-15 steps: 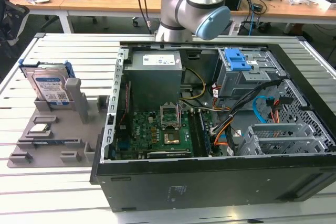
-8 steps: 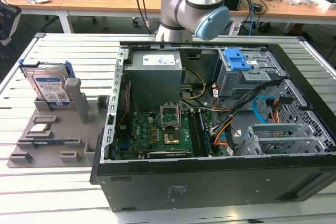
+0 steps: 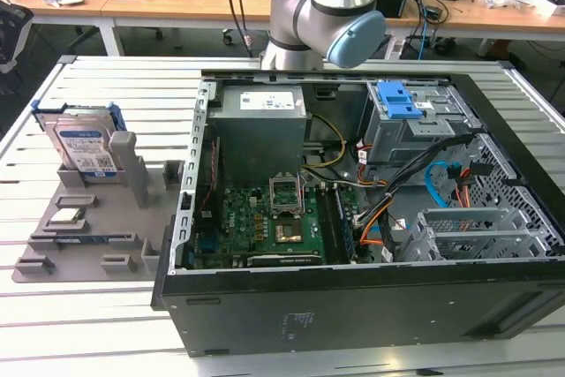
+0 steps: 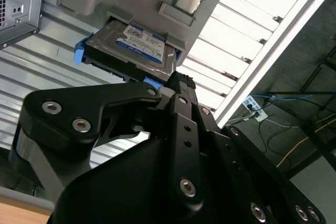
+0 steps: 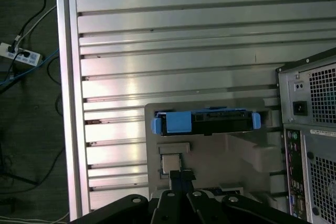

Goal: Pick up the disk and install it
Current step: 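Reach for the disk, then pick up the disk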

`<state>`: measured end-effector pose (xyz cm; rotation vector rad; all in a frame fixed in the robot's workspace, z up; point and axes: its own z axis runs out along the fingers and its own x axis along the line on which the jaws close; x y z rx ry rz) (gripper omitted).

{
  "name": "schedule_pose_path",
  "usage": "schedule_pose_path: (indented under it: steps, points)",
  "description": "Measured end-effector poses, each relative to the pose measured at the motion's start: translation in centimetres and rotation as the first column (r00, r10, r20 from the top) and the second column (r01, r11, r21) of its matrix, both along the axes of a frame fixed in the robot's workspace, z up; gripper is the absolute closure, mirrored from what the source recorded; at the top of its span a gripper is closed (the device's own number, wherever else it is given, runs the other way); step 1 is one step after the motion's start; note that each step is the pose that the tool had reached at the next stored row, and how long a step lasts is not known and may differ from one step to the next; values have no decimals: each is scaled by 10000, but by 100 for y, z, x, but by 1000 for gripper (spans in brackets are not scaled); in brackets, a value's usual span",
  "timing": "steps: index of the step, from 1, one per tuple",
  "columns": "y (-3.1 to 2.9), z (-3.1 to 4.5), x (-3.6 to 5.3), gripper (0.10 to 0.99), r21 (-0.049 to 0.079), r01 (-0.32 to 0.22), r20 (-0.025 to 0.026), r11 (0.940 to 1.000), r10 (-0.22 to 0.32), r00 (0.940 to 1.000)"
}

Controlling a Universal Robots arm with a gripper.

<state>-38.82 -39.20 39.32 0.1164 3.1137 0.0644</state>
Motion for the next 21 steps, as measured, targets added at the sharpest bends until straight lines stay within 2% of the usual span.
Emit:
schedule_pose_path:
  steps: [13,16,21]
  points:
    - [3,0,0,980,0,-2,0,10000,2,10000]
    - [4,0,-1,980,0,-444,0,9990,444,9990]
    - [3,0,0,980,0,-1441,0,9896,1441,9896]
